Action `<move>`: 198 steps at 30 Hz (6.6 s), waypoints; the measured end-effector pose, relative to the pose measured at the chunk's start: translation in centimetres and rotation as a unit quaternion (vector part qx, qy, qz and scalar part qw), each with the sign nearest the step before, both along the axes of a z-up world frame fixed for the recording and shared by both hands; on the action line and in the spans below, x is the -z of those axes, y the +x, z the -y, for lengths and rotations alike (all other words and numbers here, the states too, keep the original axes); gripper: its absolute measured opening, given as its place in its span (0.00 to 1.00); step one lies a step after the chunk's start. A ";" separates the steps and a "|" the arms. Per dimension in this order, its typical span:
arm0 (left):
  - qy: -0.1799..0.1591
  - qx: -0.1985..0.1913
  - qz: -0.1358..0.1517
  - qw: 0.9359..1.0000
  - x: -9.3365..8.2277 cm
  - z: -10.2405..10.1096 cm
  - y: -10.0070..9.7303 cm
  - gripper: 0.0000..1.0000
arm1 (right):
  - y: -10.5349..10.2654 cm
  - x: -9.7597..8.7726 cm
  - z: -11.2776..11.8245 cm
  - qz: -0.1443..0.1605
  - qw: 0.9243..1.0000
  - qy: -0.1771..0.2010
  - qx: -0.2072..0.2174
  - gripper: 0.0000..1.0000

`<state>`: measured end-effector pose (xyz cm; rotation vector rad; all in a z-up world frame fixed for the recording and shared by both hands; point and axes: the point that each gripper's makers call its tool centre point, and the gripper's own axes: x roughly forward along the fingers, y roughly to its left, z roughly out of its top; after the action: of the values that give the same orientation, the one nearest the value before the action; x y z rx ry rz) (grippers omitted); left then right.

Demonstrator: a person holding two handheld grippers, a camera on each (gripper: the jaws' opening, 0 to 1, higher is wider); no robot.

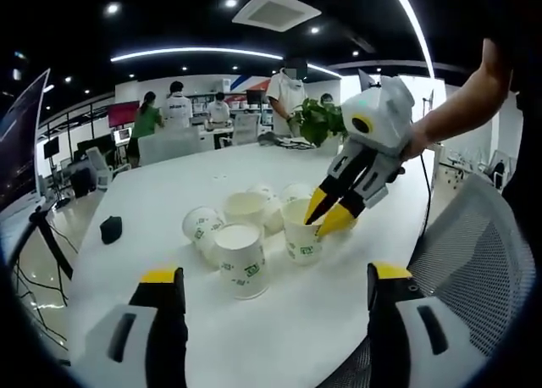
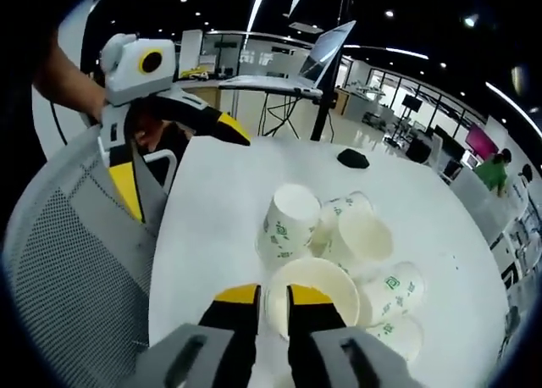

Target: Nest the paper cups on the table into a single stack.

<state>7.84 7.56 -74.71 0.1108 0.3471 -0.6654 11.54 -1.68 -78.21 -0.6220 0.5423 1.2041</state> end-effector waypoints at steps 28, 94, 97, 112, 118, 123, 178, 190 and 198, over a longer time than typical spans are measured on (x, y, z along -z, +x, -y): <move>0.003 0.007 -0.005 1.000 -0.2 0.3 -0.2 0.87 | -0.8 -2.7 6.4 -0.011 0.976 0.116 0.186 0.65; 0.058 0.091 0.026 0.994 -3.2 1.7 9.1 0.52 | -5.5 -1.9 13.5 0.001 0.944 0.147 0.294 0.97; 0.062 0.094 0.023 0.993 -3.1 2.0 9.3 0.50 | -5.6 -1.9 13.4 0.001 0.944 0.147 0.295 0.97; 0.079 0.128 -0.007 0.989 -1.3 3.0 10.2 0.38 | -5.6 -1.9 13.5 0.000 0.944 0.147 0.296 0.96; 0.092 0.144 -0.007 0.985 -1.0 4.0 10.7 0.34 | -5.6 -1.8 13.5 -0.002 0.943 0.148 0.298 0.95; 0.106 0.160 -0.007 0.981 -0.6 4.9 11.4 0.31 | -5.6 -1.8 13.4 -0.004 0.943 0.147 0.297 0.95; 0.238 0.266 -0.021 0.934 3.2 8.2 12.2 0.00 | -5.6 -1.6 13.6 -0.015 0.940 0.151 0.307 0.90; 0.237 0.254 -0.017 0.938 1.5 7.5 12.5 0.00 | -5.5 -1.6 13.7 -0.012 0.939 0.155 0.306 0.91; 0.229 0.235 -0.016 0.945 -0.3 6.8 12.3 0.00 | -5.7 -1.5 13.5 -0.014 0.942 0.152 0.300 0.91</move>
<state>20.11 0.77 -74.45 0.6427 0.5106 -1.0502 5.88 -15.17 -76.71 -0.1498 0.5063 0.6934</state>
